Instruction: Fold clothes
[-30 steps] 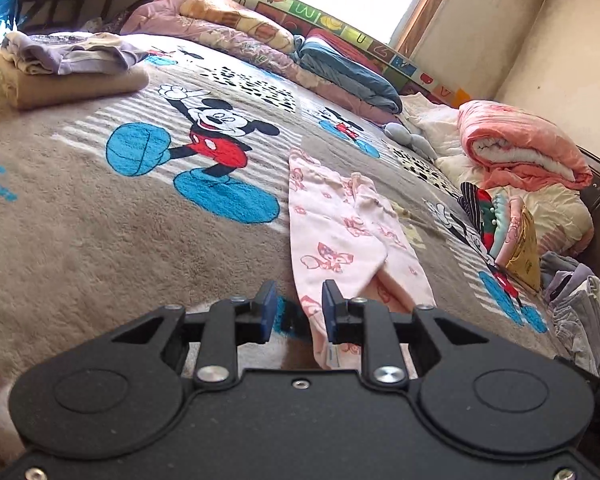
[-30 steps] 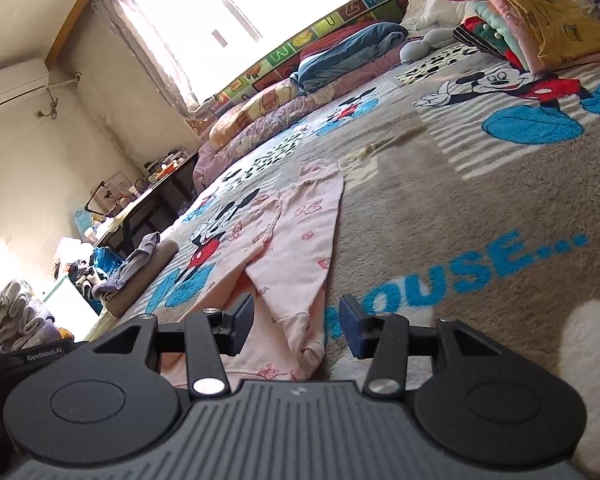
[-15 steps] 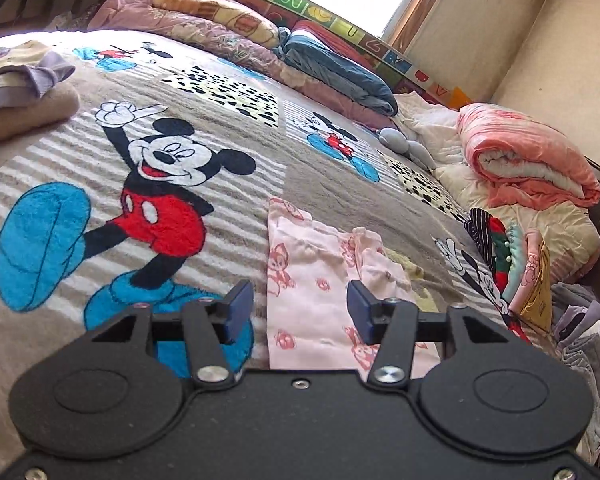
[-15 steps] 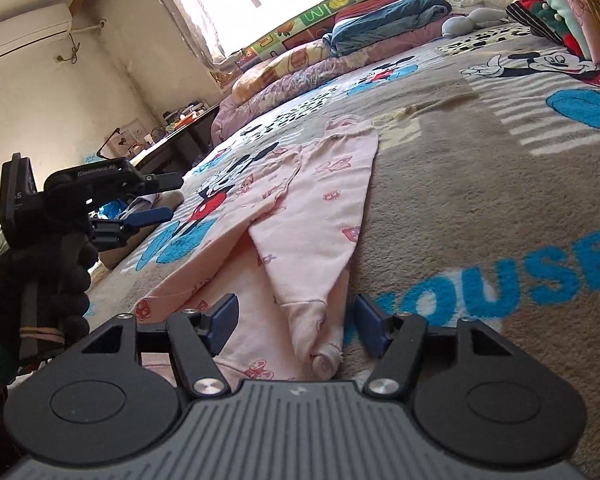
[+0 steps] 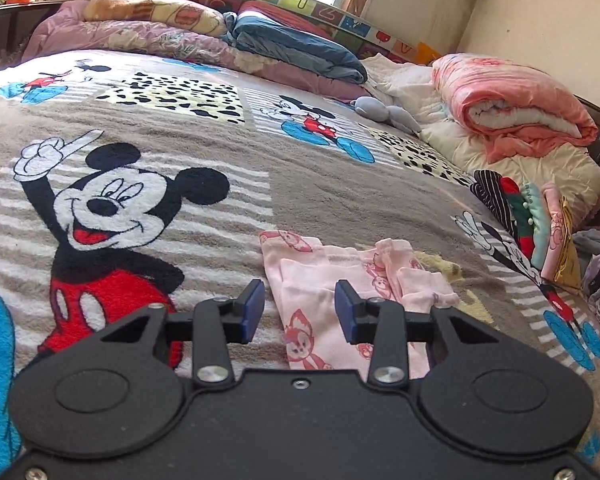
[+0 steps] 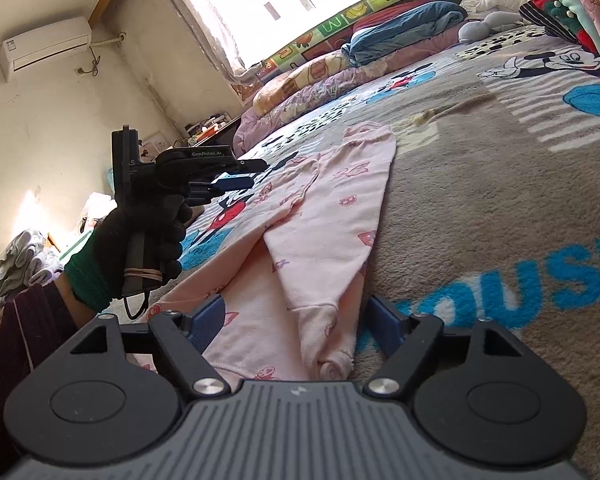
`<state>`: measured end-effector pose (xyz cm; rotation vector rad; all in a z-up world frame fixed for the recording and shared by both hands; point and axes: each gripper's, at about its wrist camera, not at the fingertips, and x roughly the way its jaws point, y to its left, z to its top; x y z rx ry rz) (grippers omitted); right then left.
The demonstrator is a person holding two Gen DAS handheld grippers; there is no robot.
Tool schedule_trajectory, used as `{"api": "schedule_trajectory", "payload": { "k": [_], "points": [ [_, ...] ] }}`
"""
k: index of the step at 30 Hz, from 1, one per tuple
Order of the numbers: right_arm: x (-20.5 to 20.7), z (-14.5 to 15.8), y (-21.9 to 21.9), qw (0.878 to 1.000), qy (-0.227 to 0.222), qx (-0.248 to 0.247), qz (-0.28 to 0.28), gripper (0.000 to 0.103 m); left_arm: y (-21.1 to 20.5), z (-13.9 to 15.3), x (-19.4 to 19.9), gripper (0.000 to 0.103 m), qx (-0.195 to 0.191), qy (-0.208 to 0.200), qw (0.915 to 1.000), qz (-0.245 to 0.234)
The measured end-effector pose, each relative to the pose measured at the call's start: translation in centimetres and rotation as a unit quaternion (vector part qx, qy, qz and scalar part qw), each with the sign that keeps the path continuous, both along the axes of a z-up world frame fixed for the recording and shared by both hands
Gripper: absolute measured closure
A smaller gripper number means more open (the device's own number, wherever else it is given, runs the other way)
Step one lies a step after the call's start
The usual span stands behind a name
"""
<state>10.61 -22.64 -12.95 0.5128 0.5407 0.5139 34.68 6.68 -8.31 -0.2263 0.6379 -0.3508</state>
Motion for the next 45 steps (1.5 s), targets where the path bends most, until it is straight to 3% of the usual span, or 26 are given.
{"api": "schedule_trajectory", "payload": {
  "k": [9,26,30,31,32,33,39,45],
  "points": [
    [-0.1,-0.1,-0.1,1.000,-0.010,0.018,0.013,0.017,-0.9,-0.1,0.7,0.072,-0.001,0.002,0.9991,-0.043],
    [-0.6,-0.2,-0.1,0.999,-0.014,0.027,0.018,0.015,1.6,-2.1,2.8,0.081,-0.103,0.069,0.9915,-0.040],
    [-0.6,-0.2,-0.1,0.999,-0.015,0.028,0.019,0.015,0.7,-1.3,2.3,0.082,-0.090,0.053,0.9924,-0.065],
    [-0.6,-0.1,-0.1,0.999,-0.015,0.028,0.019,0.015,0.3,-1.5,2.4,0.085,-0.074,0.058,0.9938,-0.059],
    [-0.6,-0.1,-0.1,0.999,-0.015,0.028,0.019,0.015,0.2,-1.7,2.4,0.096,-0.064,0.059,0.9948,-0.052],
    [-0.6,-0.1,-0.1,0.999,-0.015,0.029,0.019,0.015,0.1,-1.9,2.5,0.096,-0.058,0.058,0.9956,-0.046],
    [-0.7,-0.2,-0.1,0.999,-0.017,0.034,0.023,0.014,0.2,0.3,0.9,0.103,-0.036,0.005,0.9990,-0.026],
    [-0.7,-0.3,-0.1,0.999,-0.019,0.037,0.026,0.013,3.3,4.0,-1.9,0.103,-0.043,-0.065,0.9962,0.040]
  ]
}}
